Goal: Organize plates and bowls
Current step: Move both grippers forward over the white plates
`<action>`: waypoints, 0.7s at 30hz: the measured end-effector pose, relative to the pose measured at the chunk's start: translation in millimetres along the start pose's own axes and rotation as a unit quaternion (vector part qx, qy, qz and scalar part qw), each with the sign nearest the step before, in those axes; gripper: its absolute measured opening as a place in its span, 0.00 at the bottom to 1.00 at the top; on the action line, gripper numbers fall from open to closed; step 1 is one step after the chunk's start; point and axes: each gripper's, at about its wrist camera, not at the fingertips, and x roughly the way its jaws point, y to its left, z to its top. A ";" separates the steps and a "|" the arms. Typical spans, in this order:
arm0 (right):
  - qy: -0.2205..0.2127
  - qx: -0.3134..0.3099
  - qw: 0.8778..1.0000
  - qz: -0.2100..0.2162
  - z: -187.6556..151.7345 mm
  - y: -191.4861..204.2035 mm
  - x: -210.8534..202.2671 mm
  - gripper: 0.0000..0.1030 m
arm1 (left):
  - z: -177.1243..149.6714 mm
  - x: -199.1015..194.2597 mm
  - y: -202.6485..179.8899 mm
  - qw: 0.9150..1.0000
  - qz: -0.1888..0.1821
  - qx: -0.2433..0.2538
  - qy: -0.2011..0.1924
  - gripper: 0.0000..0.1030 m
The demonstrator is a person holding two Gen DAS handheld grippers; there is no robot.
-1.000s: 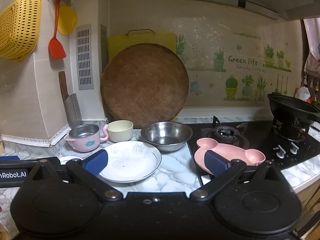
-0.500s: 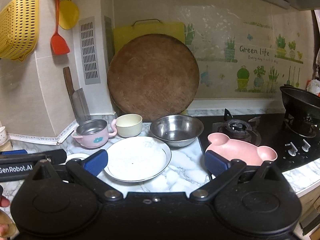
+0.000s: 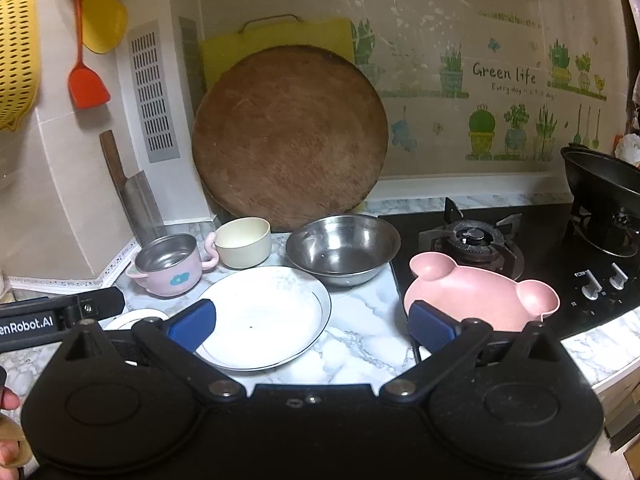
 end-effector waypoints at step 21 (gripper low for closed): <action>0.121 -0.023 0.992 0.035 15.0 -16.7 153.8 0.97 | 11.0 149.2 5.1 0.992 0.032 -0.034 0.119 0.99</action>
